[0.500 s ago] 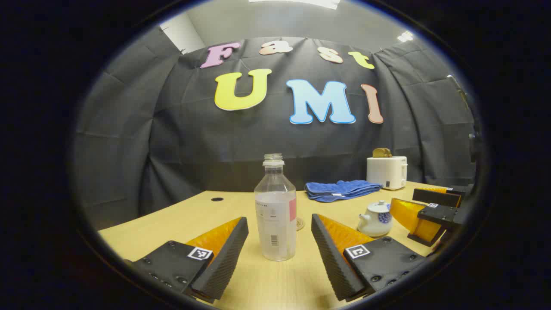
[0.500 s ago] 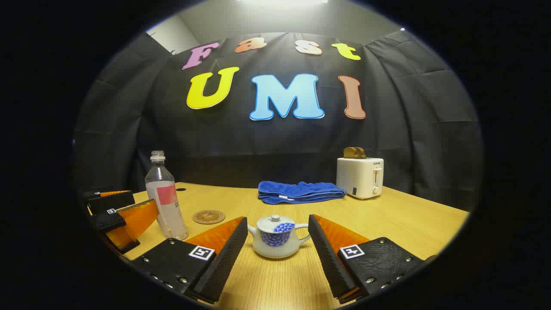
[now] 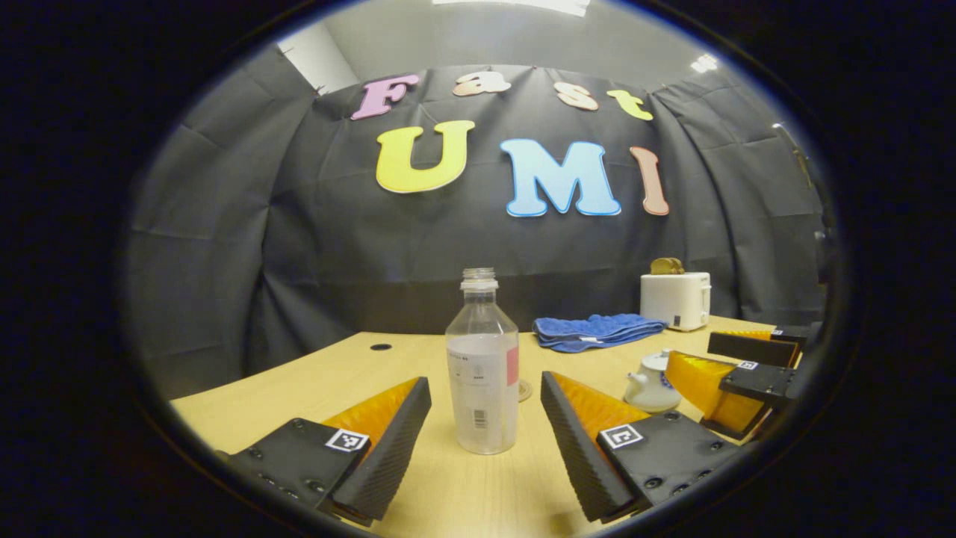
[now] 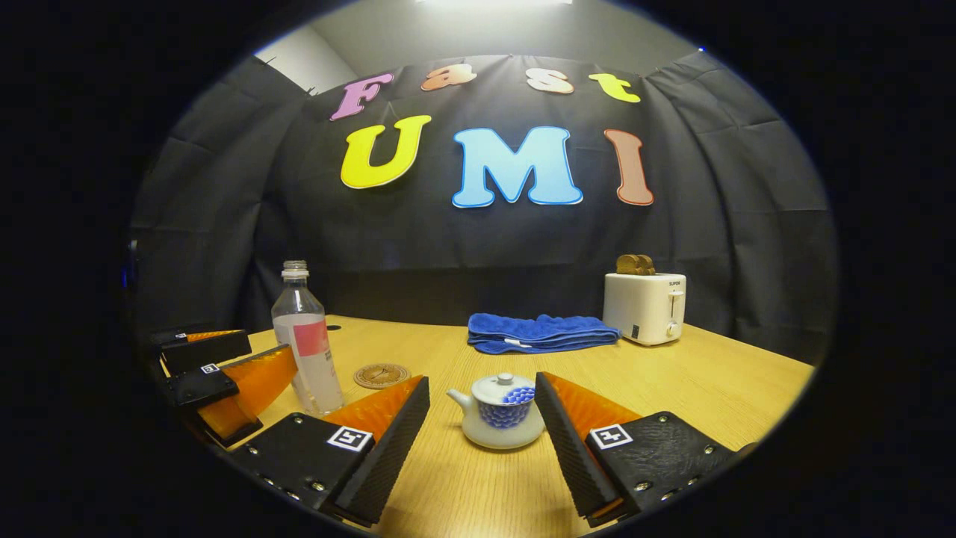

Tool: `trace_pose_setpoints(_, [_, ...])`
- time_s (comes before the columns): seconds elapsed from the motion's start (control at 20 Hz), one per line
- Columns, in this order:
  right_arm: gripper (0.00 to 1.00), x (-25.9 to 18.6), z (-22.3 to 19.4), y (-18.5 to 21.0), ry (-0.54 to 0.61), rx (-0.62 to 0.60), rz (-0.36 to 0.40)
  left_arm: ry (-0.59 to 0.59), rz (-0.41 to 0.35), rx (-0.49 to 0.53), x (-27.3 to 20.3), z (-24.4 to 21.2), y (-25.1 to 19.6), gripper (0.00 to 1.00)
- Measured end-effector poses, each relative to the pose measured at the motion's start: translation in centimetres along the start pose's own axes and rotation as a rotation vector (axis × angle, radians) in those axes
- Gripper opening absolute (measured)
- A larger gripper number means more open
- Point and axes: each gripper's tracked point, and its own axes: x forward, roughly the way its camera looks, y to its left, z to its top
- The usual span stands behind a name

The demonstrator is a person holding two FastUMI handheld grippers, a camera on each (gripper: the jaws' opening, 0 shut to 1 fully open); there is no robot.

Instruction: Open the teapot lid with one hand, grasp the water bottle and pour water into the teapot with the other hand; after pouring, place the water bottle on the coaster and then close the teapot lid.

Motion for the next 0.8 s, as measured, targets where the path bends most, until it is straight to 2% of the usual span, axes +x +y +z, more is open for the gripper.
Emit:
trace_pose_setpoints(0.4, [0.9, 0.4, 0.9, 0.3, 0.012, -0.021, -0.011, 0.036, 0.001, -0.001, 0.2, -0.2, 0.5, 1.0])
trace_pose_setpoints(0.45, [0.86, 0.4, 1.2, 0.4, 0.017, -0.017, -0.01, 0.04, 0.004, 0.001, 0.1, -0.1, 0.7, 1.0])
trace_pose_setpoints(0.8, [0.85, 2.3, 1.9, -0.4, 0.09, -0.031, -0.02, 0.054, 0.003, -0.004, 0.2, 1.6, 1.3, 1.0])
